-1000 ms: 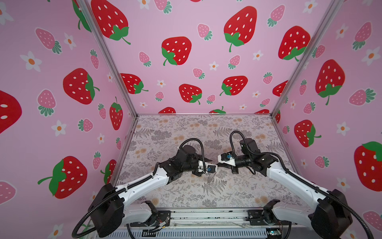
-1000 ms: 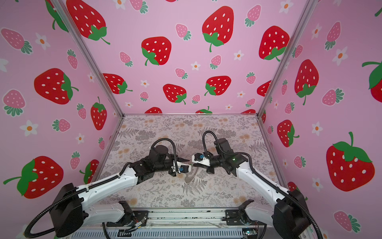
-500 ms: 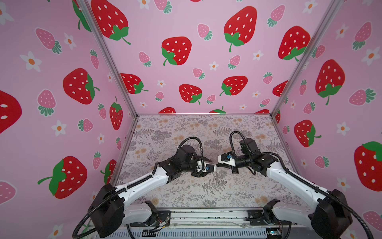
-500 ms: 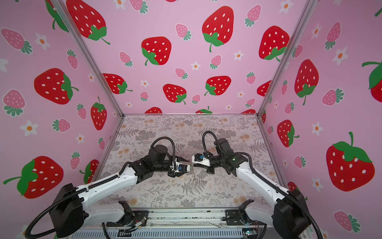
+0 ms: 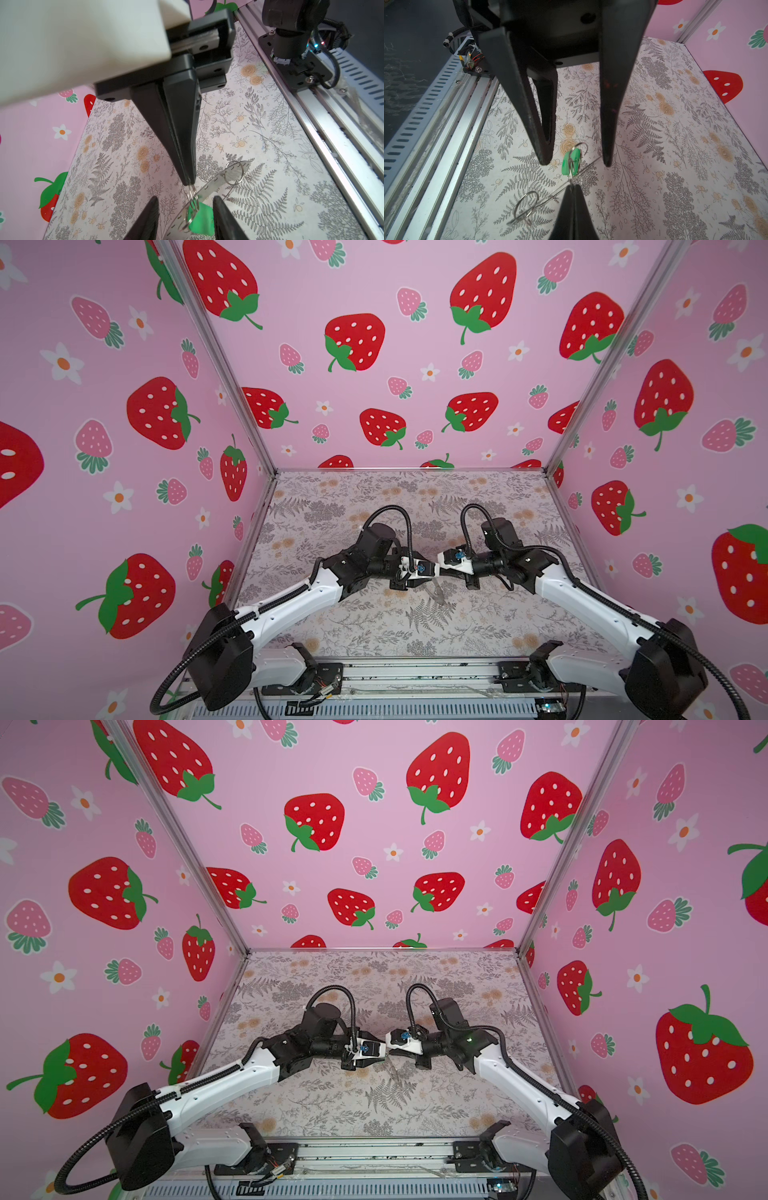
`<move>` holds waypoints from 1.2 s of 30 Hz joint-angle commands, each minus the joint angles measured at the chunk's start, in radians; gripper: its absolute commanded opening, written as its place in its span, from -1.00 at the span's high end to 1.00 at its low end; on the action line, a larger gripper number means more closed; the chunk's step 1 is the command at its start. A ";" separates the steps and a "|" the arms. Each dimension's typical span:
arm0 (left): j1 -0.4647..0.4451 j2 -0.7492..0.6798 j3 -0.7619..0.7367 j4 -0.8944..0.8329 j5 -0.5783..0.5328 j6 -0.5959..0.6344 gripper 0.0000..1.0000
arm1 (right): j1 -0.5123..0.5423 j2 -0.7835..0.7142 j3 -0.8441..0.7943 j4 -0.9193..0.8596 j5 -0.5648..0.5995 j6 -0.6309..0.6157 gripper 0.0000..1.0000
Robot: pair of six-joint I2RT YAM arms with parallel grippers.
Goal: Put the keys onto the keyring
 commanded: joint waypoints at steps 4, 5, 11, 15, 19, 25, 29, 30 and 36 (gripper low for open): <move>-0.003 0.005 0.032 -0.022 0.030 -0.024 0.18 | -0.004 -0.004 0.013 -0.006 -0.006 -0.018 1.00; -0.004 0.007 0.031 -0.021 0.030 -0.024 0.21 | -0.004 -0.004 0.014 -0.005 -0.006 -0.018 1.00; -0.009 0.023 0.033 -0.020 -0.002 -0.021 0.33 | -0.004 -0.011 0.011 0.008 -0.008 -0.016 1.00; -0.011 0.029 0.035 -0.019 -0.008 -0.025 0.40 | -0.004 -0.016 0.012 0.014 -0.006 -0.014 1.00; -0.014 0.034 0.038 -0.021 -0.013 -0.030 0.49 | -0.004 -0.019 0.009 0.016 -0.003 -0.014 1.00; -0.023 0.051 0.044 -0.031 -0.035 -0.023 0.50 | -0.003 -0.036 0.004 0.023 0.002 -0.017 1.00; -0.024 0.060 0.056 -0.031 -0.045 -0.033 0.51 | -0.004 -0.041 0.001 0.022 0.002 -0.019 1.00; -0.024 0.063 0.057 -0.031 -0.045 -0.033 0.53 | -0.004 -0.042 0.001 0.023 0.001 -0.021 1.00; -0.028 0.078 0.071 -0.036 -0.058 -0.036 0.62 | -0.004 -0.041 -0.002 0.016 -0.009 -0.026 1.00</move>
